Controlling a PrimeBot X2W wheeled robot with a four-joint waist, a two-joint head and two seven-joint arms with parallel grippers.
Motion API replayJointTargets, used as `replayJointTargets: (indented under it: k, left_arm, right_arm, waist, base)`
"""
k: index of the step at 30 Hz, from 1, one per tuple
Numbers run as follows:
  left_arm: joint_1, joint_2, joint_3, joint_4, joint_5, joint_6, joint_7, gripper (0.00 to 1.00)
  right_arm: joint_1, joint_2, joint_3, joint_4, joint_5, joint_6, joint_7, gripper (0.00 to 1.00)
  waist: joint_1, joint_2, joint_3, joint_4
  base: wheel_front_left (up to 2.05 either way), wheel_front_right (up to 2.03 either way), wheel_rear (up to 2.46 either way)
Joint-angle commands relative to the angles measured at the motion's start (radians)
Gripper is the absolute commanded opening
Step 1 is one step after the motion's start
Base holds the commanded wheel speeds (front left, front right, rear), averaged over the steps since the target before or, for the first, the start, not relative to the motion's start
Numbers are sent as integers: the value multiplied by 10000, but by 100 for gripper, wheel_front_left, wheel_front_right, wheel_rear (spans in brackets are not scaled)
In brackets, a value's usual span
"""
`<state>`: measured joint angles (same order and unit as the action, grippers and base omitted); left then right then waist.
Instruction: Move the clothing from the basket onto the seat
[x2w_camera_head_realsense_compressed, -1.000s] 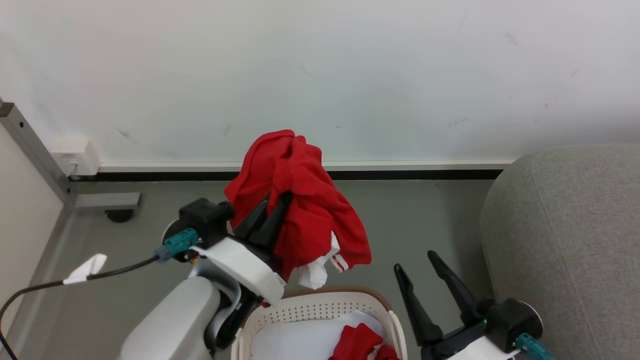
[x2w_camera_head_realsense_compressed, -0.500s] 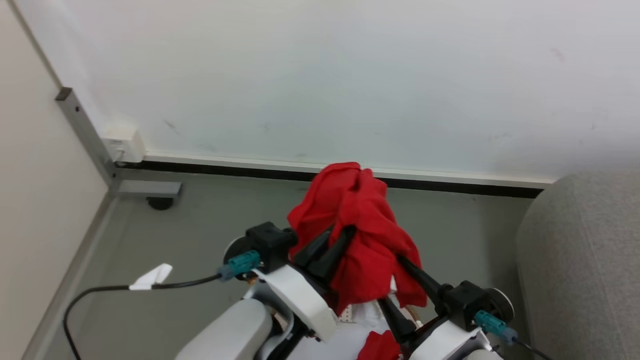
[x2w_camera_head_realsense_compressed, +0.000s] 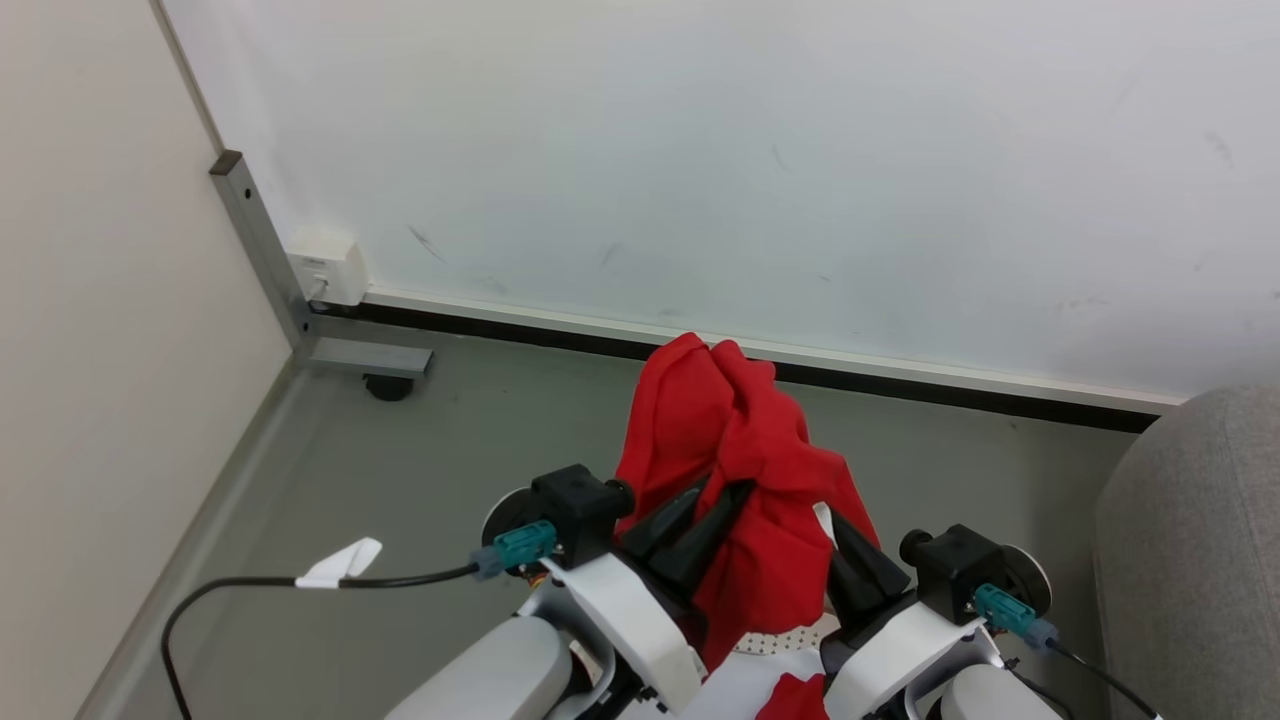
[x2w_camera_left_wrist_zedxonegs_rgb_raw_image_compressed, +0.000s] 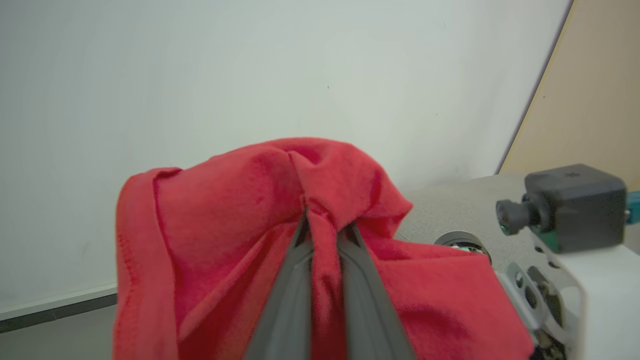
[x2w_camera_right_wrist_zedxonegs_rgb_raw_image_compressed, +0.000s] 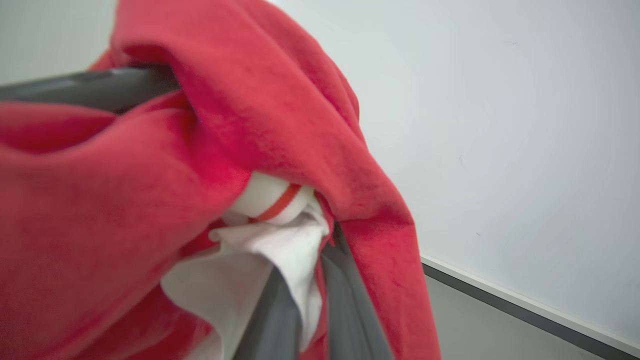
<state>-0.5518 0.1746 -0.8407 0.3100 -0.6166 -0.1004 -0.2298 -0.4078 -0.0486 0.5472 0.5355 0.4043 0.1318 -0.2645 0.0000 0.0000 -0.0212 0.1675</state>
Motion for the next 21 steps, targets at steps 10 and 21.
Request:
replayJointTargets:
  k: [10,21]
  left_arm:
    - [171,207,78,75,-105,98,3,0]
    - [91,357,34,128,-70,227,82,100]
  right_arm:
    - [369,-35,55,-306,82,-21,1,0]
    - [610,-35,-219,-525,233,-21,1,0]
  waist:
    - [0,0,-10,-133]
    - [0,0,25,-477]
  base:
    - [0,0,0]
    - [0,0,0]
